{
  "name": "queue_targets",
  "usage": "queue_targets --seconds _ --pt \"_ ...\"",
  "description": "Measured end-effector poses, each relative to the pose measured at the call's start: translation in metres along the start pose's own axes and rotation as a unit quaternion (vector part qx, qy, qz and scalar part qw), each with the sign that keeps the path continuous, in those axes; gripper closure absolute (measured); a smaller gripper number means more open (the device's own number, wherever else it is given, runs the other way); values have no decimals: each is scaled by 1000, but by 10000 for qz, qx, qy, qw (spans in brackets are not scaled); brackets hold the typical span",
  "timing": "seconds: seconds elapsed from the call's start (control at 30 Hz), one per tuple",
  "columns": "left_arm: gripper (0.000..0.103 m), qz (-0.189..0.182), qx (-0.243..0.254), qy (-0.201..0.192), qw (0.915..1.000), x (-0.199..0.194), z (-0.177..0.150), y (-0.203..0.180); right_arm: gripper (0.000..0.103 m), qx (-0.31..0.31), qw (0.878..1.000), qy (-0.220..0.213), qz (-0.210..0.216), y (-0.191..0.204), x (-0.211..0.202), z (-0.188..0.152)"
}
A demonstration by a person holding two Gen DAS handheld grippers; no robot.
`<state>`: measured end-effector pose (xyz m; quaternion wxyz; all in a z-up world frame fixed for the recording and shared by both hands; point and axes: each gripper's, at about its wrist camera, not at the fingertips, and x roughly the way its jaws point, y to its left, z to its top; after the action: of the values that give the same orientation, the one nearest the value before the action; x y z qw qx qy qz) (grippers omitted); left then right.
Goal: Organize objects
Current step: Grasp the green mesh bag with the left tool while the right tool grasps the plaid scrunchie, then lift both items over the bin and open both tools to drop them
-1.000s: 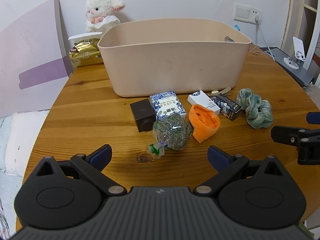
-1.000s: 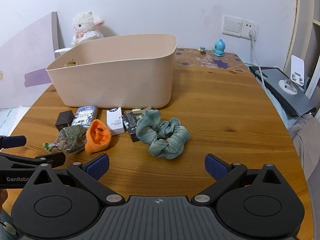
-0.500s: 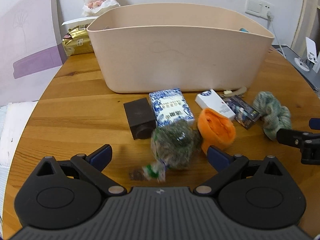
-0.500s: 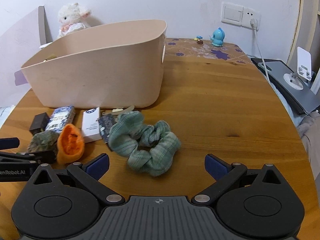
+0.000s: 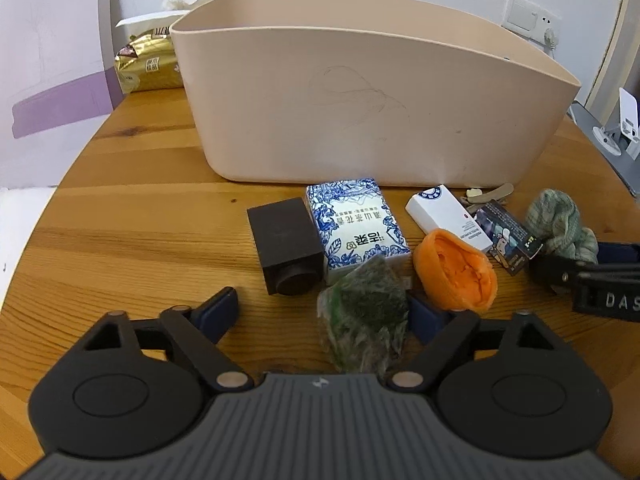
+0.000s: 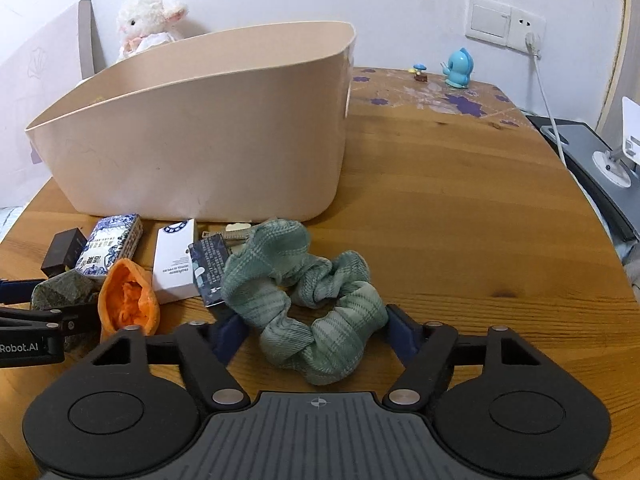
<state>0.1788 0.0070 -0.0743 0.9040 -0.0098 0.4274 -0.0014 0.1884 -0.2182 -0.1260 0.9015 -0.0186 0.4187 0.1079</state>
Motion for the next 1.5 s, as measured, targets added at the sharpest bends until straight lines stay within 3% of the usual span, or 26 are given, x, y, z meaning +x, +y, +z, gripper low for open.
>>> queue_targets --seconds 0.17,0.3,0.37,0.57,0.73,0.97,1.2,1.5 --pt "36 -176 188 -47 9997 -4 -1 -4 69 -52 10000 -54 -14 3 -3 -1" --pt "49 -241 274 -61 9993 -7 -3 -5 79 -63 9999 -64 -44 5 -5 -3" --pt "65 -258 294 -79 9992 -9 -4 -4 81 -60 10000 -58 -36 5 -7 -3" --pt "65 -358 282 -70 9989 -17 -8 -2 82 -36 9998 -165 -89 7 -27 -6" --pt "65 -389 267 -281 9985 -38 -9 0 82 19 9989 -468 -100 7 -59 -4" --pt "65 -289 276 -809 9959 -78 -1 8 82 10 9943 -1054 -146 10 -106 10" --pt "65 -20 449 -1558 9868 -119 27 14 82 -5 9843 -1744 -261 10 -144 41" --pt "65 161 483 -2075 9769 -134 69 13 81 -263 9710 -2334 -454 15 -163 83"
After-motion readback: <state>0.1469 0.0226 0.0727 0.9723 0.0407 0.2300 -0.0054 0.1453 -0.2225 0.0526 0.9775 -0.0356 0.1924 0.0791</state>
